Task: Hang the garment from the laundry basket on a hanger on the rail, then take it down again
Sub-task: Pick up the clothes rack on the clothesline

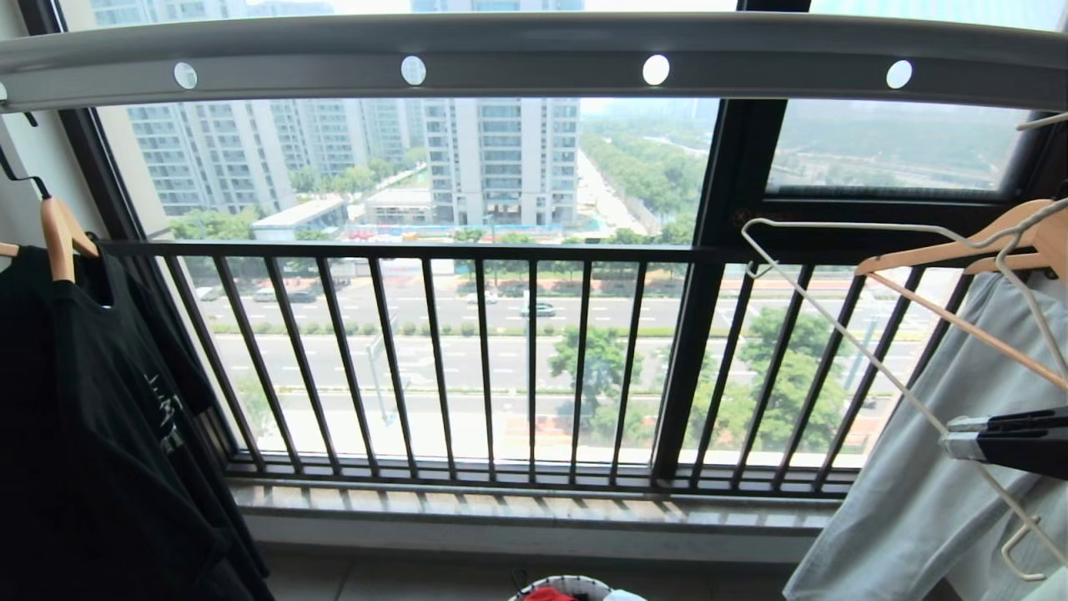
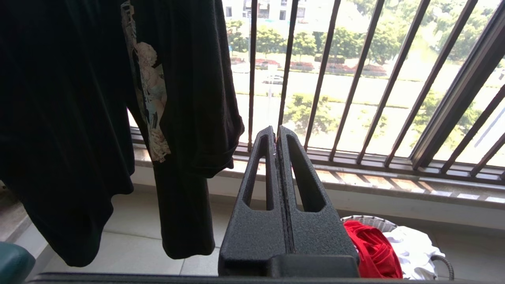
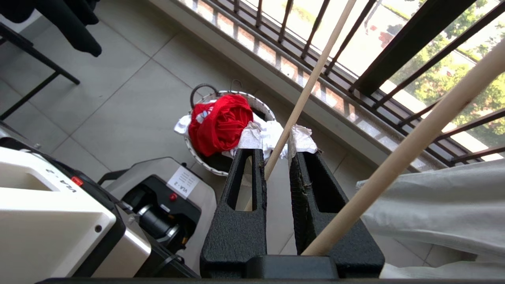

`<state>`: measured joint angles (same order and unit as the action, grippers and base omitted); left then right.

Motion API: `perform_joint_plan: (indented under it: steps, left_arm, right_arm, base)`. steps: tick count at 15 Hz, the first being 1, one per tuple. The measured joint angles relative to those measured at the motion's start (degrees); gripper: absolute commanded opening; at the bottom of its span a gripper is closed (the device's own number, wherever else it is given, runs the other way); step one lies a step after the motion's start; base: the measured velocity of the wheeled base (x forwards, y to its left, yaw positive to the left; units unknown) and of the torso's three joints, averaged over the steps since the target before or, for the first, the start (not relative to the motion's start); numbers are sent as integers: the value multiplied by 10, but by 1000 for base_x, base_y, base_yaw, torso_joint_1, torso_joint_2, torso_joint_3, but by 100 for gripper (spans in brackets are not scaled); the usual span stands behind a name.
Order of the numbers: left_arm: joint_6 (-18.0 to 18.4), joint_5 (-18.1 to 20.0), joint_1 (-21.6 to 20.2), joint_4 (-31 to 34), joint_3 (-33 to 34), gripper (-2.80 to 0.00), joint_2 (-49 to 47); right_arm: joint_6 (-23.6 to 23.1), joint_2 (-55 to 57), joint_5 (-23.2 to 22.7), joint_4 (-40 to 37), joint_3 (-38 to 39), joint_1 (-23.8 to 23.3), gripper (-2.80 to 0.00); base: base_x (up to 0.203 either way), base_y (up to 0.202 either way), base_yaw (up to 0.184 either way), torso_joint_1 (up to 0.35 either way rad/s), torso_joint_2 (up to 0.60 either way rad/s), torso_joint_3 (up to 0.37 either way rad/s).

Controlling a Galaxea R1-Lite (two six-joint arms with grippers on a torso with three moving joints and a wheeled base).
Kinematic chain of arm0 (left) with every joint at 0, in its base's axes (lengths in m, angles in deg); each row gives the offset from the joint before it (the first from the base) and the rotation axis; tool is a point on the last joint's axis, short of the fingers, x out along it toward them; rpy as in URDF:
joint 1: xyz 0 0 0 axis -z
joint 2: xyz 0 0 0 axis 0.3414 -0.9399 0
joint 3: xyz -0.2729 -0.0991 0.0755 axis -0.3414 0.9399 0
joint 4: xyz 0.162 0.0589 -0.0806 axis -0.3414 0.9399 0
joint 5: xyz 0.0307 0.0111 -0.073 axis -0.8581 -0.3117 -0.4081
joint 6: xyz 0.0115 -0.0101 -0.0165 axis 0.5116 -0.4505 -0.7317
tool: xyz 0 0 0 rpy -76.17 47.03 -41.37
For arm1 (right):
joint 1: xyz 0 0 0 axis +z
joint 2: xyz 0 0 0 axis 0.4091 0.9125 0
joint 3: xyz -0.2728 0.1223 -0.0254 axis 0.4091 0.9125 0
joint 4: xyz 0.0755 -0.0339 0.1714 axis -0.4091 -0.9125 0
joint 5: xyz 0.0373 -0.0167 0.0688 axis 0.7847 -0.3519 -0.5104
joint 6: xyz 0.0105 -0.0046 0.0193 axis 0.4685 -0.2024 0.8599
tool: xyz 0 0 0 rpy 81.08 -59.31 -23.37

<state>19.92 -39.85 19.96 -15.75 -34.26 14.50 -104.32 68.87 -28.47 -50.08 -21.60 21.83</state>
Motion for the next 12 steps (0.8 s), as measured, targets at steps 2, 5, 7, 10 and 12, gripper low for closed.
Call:
perform_joint_plan:
  steps: [2, 5, 7, 10, 12]
  left_arm:
    - [0, 0, 0, 0, 0, -280, 0]
    - [0, 0, 0, 0, -1, -280, 0]
    - [0, 0, 0, 0, -1, -280, 0]
    - [0, 0, 0, 0, 0, -280, 0]
    - [0, 0, 0, 0, -1, -280, 0]
  right_arm:
    - [4, 5, -32, 30, 17, 1, -280]
    - [-5, 17, -67, 91, 66, 2, -280]
    - [-17, 34, -100, 139, 92, 7, -280]
    - [-20, 58, -124, 165, 106, 36, -280]
    - [-27, 68, -131, 168, 114, 64, -280]
  base:
    - [0, 0, 0, 0, 0, 0]
    - [0, 0, 0, 0, 0, 0]
    - [0, 0, 0, 0, 0, 0]
    - [0, 0, 0, 0, 0, 0]
    - [0, 0, 0, 0, 0, 0]
